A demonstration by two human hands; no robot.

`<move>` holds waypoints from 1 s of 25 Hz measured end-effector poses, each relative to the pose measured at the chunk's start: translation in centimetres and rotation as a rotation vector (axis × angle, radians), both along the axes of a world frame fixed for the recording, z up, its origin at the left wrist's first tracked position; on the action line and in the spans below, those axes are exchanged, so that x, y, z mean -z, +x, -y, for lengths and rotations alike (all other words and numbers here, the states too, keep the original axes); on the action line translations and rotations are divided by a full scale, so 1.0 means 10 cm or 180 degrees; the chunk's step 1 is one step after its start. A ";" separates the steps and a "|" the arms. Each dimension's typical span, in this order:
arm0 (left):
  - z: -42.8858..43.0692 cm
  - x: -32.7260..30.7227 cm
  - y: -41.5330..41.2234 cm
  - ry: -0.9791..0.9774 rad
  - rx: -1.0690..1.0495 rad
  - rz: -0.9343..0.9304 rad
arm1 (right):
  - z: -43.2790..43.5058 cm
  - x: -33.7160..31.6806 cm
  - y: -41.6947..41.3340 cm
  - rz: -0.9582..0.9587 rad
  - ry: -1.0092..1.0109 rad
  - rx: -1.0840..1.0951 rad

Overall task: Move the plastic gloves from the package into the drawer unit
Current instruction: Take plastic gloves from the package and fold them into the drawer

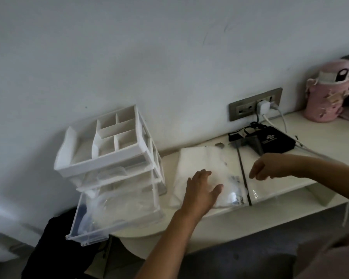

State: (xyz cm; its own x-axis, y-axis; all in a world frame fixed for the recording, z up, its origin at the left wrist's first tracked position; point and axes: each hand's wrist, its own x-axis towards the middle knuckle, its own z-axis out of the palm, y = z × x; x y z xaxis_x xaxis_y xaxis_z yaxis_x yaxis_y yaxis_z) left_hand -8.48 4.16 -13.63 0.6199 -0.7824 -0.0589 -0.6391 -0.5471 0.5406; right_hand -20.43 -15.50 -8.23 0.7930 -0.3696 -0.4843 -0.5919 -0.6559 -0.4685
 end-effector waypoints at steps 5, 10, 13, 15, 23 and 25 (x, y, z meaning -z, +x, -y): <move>0.03 0.42 0.00 -0.0176 -0.0041 0.0539 | 0.07 0.08 -0.03 0.0097 0.0135 -0.0104; 0.07 0.53 0.01 -0.0465 -0.0193 0.0627 | 0.06 0.25 0.01 0.0223 0.0640 0.0362; 0.08 0.57 0.01 -0.0519 -0.0212 0.0632 | -0.01 0.27 0.04 0.0278 0.1699 0.0753; 0.08 0.58 0.01 -0.0570 -0.0223 0.0653 | -0.04 0.29 0.09 0.0338 0.2220 0.1053; 0.07 0.63 0.01 -0.0642 -0.0210 0.0786 | -0.22 0.31 0.22 0.0406 0.1771 0.1065; 0.07 0.64 0.02 -0.0658 -0.0207 0.0851 | -0.25 0.32 0.24 0.0483 0.1605 0.1153</move>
